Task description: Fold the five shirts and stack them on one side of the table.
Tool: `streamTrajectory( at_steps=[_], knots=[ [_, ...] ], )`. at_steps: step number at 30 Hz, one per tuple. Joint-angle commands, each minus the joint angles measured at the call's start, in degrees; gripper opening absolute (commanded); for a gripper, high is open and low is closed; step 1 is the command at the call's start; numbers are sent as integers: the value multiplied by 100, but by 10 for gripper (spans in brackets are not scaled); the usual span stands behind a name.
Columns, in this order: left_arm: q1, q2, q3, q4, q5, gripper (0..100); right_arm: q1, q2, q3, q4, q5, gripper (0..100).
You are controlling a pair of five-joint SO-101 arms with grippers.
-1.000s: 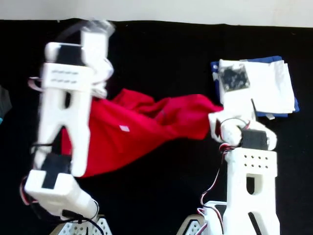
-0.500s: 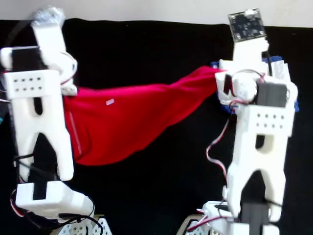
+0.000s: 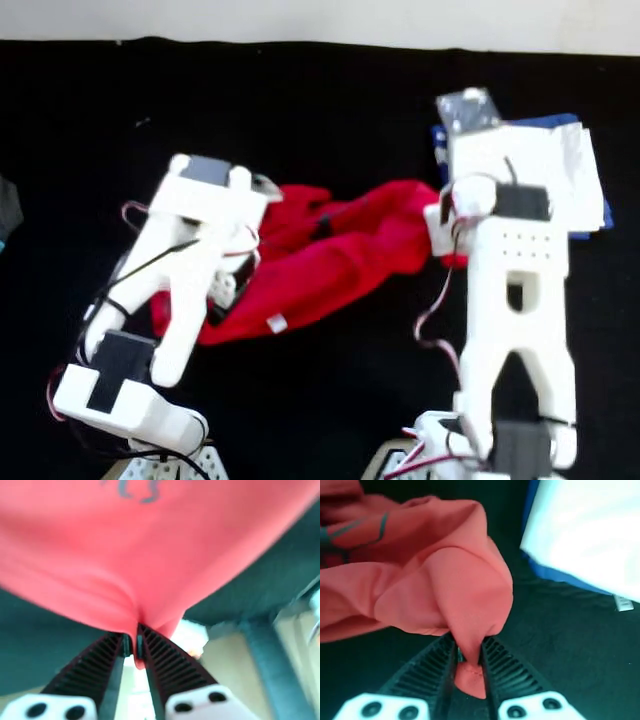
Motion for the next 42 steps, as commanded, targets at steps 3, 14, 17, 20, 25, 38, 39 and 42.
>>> streamTrajectory(
  at_steps=[3, 14, 17, 20, 25, 38, 39, 42],
  knots=[
    [-119, -163, 365, -457, -422, 52, 207, -1042, 1341, -664, 105, 5],
    [-435, -295, -831, -70, -1178, 168, 664, -1174, 1323, -716, 114, 5],
    [-558, -75, -936, -624, -905, 168, 655, -1174, 1332, -708, 114, 5],
    [-681, 312, -919, -1081, -721, 168, 664, -1226, 1367, -699, 114, 5],
    [-699, 1675, -1042, -1565, -580, 168, 655, -1235, 1473, -690, 105, 5],
    [-1376, 5226, -6853, -492, -114, 168, 215, -1165, 2563, -2114, 62, 5],
    [-1385, 5455, -7284, -413, -123, 168, 215, -1156, 2703, -2387, 62, 5],
    [-1473, 6053, -8453, -114, -105, 168, 215, -1156, 2993, -2844, 62, 5]
  ],
)
